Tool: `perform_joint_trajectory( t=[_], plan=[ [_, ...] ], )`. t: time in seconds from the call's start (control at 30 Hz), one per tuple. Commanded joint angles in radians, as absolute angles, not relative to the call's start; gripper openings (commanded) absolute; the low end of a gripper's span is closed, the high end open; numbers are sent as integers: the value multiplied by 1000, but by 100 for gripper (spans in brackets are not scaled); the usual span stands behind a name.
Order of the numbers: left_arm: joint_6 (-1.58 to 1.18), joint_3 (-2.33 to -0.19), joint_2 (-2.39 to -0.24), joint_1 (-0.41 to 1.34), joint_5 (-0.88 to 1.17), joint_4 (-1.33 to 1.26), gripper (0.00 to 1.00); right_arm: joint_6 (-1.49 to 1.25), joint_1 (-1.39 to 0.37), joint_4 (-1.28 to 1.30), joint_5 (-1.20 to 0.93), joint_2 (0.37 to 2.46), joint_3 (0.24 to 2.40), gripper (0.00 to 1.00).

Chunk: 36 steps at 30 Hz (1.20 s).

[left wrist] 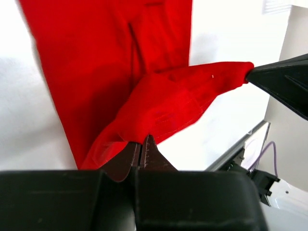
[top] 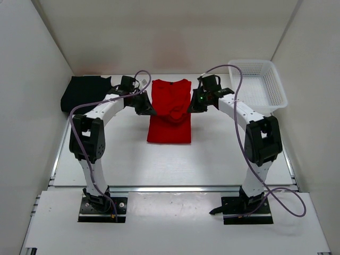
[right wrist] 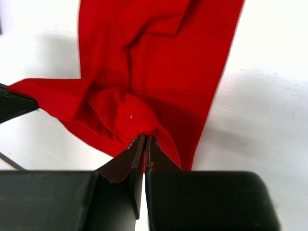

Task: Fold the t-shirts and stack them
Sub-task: Fold the folded rectangular tshirt in 1/3 of the way, then grab one side of the 2/3 rectangular tshirt with both arms

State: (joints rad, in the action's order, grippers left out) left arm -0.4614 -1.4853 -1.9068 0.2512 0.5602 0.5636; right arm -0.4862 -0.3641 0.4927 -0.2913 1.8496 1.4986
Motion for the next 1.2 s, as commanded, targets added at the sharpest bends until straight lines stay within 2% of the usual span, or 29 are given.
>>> perform_joint_trajectory(
  t=[0.0,0.33,0.37,0.4,0.43,0.47,0.5,0.53,0.6,0.7,0.87,0.97,1.07,1.13,1.17],
  plan=[
    [-448,-1548,-1930,238,539,560,0,-437,-345,497,-321,1899,1581,0],
    [-440,-1617,-2037,226,486,566,0,-410,-318,555,-347,2055,1715,1],
    [-440,-1620,-2042,224,480,561,2,-414,-307,561,-354,2068,1720,3],
    [-436,-1621,-2057,222,474,560,4,-410,-311,554,-354,2075,1735,10],
    [-440,-1621,-2057,216,476,552,12,-397,-302,557,-360,2094,1749,17],
    [-443,-1614,-2066,210,477,532,26,-391,-292,577,-368,2112,1785,22],
    [-440,-1614,-2081,207,486,510,35,-376,-290,598,-351,2123,1798,24],
    [-424,-1620,-2089,206,477,511,55,-355,-285,635,-333,2143,1854,26],
    [-384,-1643,-2092,204,462,512,80,-316,-282,699,-293,2166,1937,27],
    [-361,-1654,-2042,180,439,511,99,-235,-320,791,-226,2154,2043,28],
    [-284,-1536,-1877,149,460,439,98,-169,-426,821,-178,2122,1949,19],
    [-189,-1424,-1784,173,506,506,99,-253,-443,755,-219,2053,1772,25],
    [-161,-1327,-1776,193,523,604,97,-363,-440,585,-201,1875,1511,35],
    [-179,-1255,-1769,190,529,586,97,-438,-424,476,-196,1760,1354,42],
    [-205,-1215,-1767,180,543,566,97,-468,-416,454,-237,1744,1327,42]
  ],
)
